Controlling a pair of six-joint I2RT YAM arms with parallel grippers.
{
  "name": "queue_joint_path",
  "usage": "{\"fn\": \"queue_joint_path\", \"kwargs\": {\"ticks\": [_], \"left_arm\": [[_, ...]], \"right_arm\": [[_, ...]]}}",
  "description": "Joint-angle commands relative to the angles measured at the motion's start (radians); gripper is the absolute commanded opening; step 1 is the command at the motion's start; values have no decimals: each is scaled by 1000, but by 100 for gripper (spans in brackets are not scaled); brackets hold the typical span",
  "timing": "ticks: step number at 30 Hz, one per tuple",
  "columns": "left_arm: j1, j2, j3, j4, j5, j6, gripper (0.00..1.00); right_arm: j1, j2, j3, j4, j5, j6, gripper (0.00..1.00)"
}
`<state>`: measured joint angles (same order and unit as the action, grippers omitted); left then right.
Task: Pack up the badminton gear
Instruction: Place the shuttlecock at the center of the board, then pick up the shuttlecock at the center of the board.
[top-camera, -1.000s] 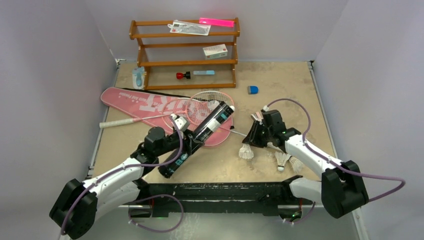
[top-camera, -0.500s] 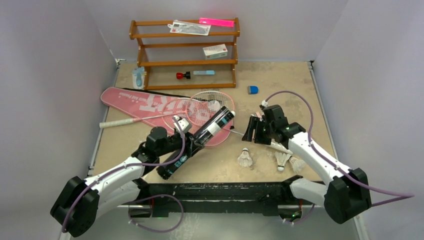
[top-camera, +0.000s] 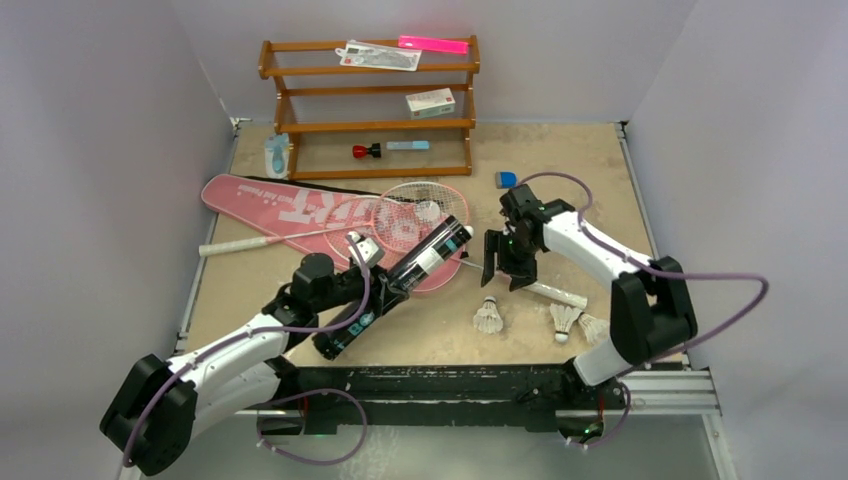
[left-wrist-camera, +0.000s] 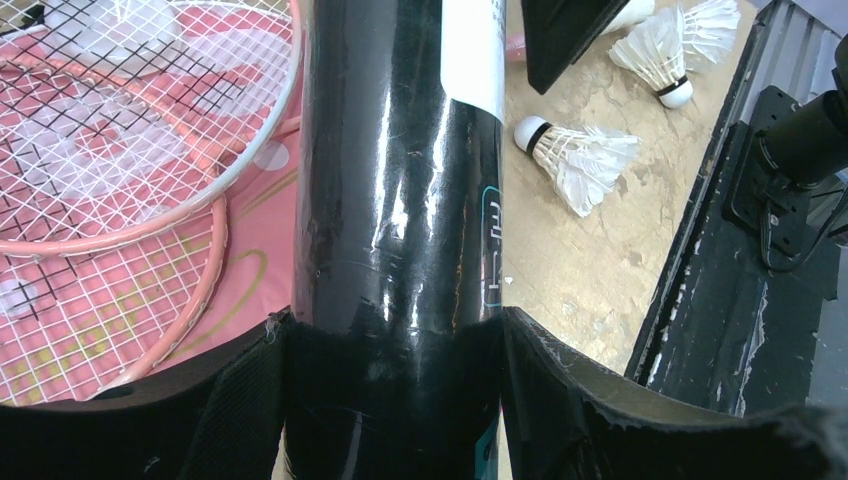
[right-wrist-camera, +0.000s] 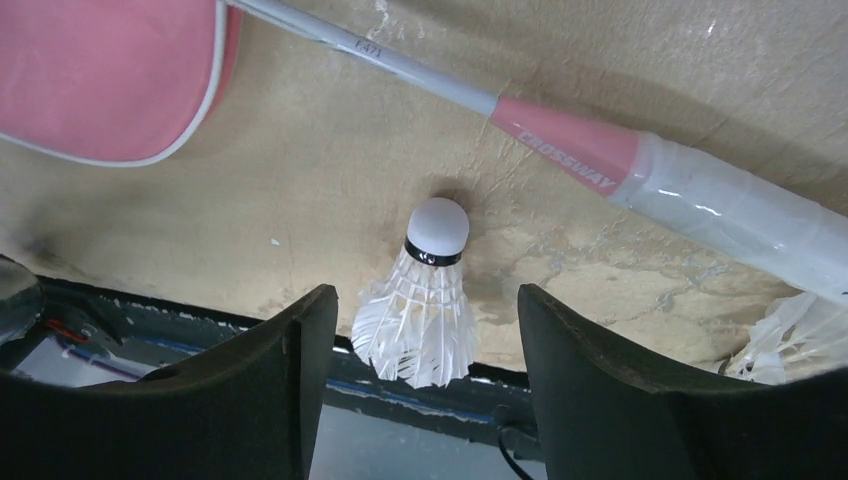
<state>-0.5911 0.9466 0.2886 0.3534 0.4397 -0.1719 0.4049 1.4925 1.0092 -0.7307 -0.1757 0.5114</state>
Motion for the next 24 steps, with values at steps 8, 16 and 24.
{"fn": "queue_joint_path", "kwargs": {"ticks": [8, 16, 24], "left_arm": [[4, -46, 36, 67, 23, 18, 53], [4, -146, 35, -20, -206, 43, 55], [4, -237, -3, -17, -262, 38, 57]], "right_arm": [[0, 349, 296, -344, -13, -25, 68], [0, 423, 303, -371, -9, -10, 65], [3, 448, 327, -392, 18, 73, 61]]}}
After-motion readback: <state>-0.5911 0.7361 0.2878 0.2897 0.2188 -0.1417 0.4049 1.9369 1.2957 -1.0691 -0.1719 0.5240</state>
